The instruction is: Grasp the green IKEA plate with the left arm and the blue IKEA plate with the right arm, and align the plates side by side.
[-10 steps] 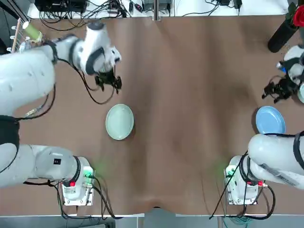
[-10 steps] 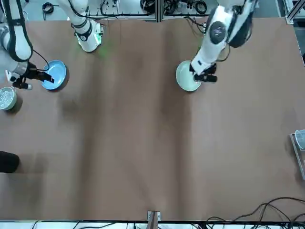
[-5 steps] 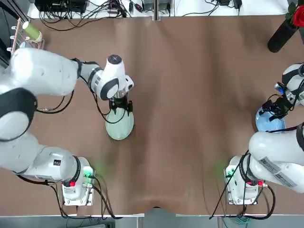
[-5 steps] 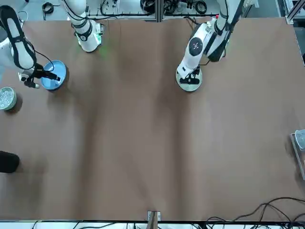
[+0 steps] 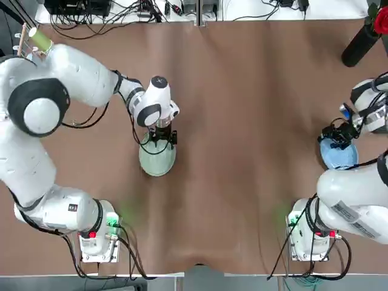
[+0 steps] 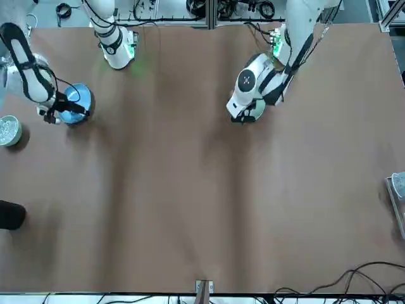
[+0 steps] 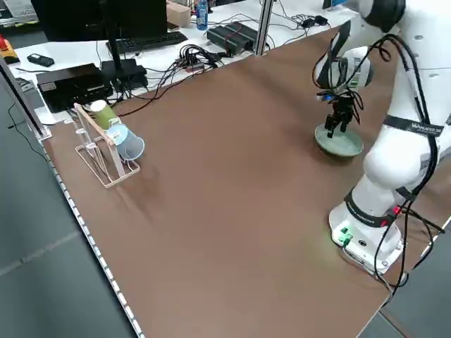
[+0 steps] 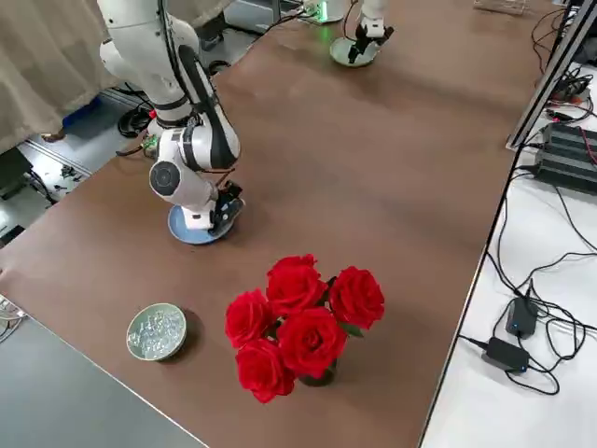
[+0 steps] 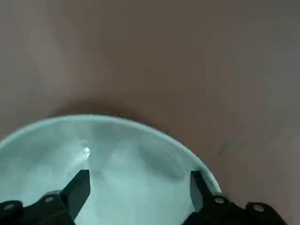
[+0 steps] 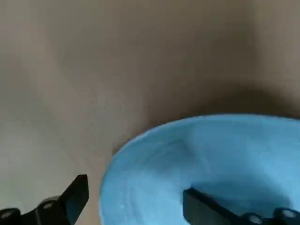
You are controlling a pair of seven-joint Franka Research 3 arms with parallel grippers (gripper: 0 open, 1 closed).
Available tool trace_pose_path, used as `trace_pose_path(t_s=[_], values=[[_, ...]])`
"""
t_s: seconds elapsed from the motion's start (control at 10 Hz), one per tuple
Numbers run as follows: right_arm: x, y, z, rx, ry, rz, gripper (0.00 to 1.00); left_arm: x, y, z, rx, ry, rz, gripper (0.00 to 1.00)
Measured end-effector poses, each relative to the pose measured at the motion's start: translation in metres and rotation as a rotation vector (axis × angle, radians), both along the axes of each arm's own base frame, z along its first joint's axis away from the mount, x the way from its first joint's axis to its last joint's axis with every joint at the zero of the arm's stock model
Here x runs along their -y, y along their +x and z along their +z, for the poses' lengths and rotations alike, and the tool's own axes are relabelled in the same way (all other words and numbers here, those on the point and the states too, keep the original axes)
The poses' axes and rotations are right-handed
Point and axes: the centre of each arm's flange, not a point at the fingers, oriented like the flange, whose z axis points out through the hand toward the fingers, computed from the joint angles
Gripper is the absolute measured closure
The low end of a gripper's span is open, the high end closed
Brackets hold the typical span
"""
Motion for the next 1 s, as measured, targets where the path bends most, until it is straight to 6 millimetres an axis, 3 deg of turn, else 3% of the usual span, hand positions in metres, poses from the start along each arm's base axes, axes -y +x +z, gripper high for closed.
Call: trace_pose_path(t_s=[0.2, 0.5, 0.7, 1.0], values=[[-0.005, 0.007, 0.001, 0.017, 0.011, -0.007, 0.04, 0.018, 0.024, 0.009, 0.021, -0.047, 0.019, 0.03], [-0.047, 0.035, 0.001, 0.055, 0.075, -0.023, 0.04, 0.044, 0.06, 0.014, 0.039, -0.116, 0.045, 0.0], [-0.075, 0.049, 0.002, 0.068, 0.105, -0.026, 0.04, 0.054, 0.094, 0.002, 0.045, -0.153, 0.071, 0.0], [-0.116, 0.065, 0.002, 0.084, 0.146, -0.051, 0.04, 0.069, 0.109, -0.014, 0.062, -0.142, 0.084, 0.0]])
